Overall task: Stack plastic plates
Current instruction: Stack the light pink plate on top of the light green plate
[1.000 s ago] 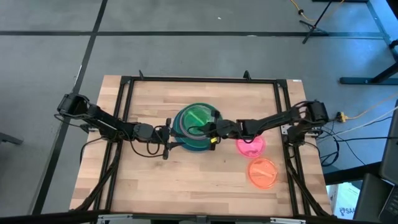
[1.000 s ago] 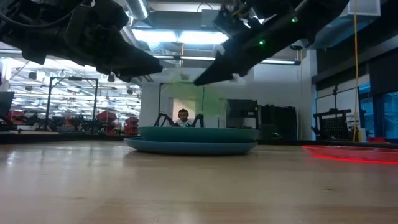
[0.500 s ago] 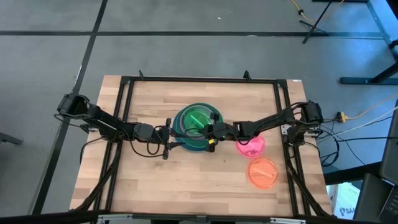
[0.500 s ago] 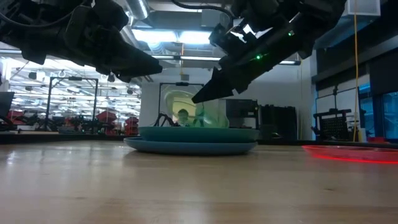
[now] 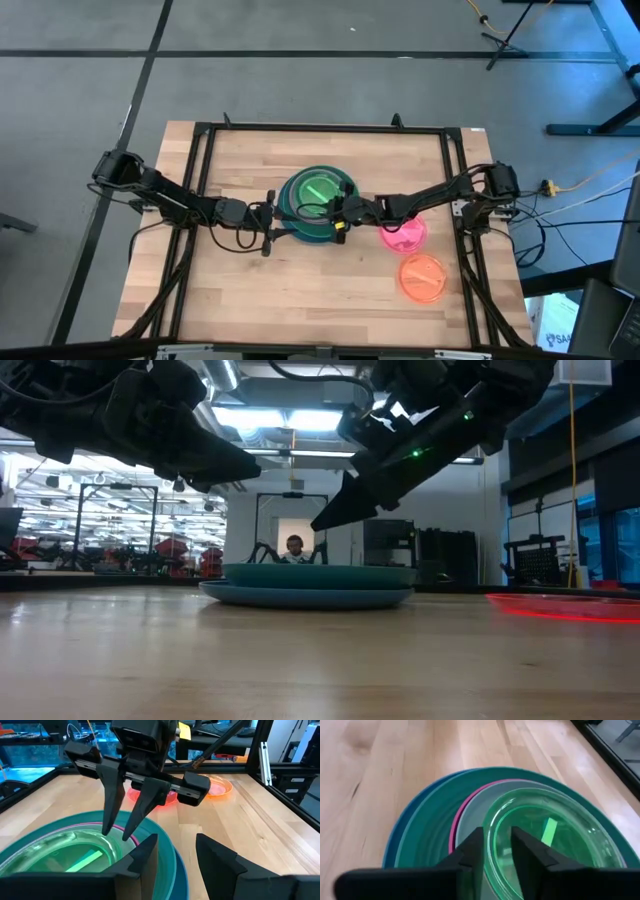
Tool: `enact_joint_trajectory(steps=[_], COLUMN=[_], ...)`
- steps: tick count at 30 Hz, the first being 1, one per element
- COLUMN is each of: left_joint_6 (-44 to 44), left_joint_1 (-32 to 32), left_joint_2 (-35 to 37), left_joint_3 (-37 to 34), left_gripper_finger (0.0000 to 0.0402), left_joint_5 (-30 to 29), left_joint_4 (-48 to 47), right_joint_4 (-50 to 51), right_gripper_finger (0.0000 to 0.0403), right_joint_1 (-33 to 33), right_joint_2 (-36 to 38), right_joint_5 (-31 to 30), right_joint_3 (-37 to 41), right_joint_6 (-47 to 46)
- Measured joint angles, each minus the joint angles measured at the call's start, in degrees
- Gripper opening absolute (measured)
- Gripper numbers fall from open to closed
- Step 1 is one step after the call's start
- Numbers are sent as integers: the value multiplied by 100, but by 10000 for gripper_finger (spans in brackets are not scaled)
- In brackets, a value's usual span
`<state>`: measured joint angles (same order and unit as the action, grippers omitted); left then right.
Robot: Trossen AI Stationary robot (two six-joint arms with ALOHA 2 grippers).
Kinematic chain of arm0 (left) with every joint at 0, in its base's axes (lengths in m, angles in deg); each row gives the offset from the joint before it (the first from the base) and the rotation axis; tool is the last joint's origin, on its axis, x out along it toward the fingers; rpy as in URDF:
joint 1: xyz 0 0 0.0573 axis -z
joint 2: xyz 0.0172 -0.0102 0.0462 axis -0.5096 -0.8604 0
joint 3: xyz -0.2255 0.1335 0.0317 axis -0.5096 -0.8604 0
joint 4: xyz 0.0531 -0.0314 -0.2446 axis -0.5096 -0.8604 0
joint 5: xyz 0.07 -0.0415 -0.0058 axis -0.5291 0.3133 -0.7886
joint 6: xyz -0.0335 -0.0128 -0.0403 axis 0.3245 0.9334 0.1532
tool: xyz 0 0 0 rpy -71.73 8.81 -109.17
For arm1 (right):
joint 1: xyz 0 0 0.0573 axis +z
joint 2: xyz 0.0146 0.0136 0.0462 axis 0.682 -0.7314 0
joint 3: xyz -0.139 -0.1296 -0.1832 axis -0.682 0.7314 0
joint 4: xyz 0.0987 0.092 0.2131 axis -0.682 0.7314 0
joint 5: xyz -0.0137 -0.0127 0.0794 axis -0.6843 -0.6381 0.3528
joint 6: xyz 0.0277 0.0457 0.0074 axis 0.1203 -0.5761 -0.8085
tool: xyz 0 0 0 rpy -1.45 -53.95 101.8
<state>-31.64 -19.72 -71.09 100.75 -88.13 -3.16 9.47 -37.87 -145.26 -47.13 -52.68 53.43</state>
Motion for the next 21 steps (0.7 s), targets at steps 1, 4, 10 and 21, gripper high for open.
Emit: enact_joint_trajectory(steps=[1,4,10,21], left_joint_6=[1,2,2,2], left_joint_1=[0,0,-2,250], left_joint_2=[0,0,0,0], left_joint_3=[0,0,0,0], left_gripper_finger=[127,127,127,127], left_joint_5=[0,0,142,739], left_joint_4=[0,0,0,4], right_joint_4=[-24,29,730,3483], right_gripper_finger=[105,126,138,138], right_joint_1=[10,13,310,1786], right_joint_2=[12,147,842,1418], right_joint_5=[0,3,-50,80], right_joint_3=[0,0,-7,-9], right_joint_6=[4,145,-50,-2474])
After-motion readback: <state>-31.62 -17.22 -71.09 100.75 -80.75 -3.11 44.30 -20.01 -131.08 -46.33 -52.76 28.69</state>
